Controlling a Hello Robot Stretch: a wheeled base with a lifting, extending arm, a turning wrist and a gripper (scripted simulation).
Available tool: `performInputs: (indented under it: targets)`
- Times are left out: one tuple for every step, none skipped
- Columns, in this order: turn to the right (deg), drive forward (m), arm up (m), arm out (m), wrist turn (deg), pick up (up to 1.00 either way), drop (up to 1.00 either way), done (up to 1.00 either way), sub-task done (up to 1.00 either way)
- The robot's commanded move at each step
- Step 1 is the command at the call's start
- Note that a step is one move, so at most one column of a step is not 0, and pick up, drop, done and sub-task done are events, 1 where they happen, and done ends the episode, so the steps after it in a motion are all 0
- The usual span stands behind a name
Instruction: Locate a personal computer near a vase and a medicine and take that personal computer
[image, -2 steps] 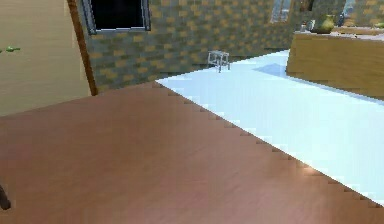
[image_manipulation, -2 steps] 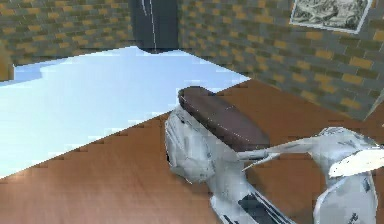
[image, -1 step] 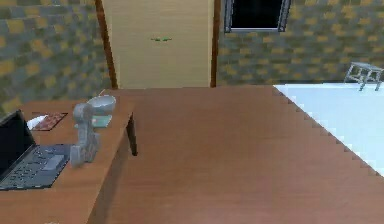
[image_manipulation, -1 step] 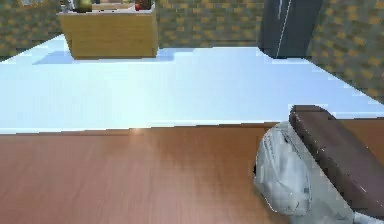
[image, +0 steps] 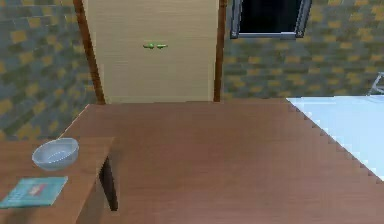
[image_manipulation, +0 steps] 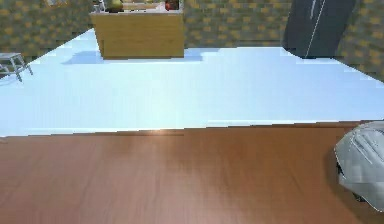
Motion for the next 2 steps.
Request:
performInputs:
  targets:
    - [-45.0,0.0,0.0,0.0,0.0,0.0,0.0,0.0,0.0]
    - [-45.0,0.0,0.0,0.0,0.0,0.0,0.0,0.0,0.0]
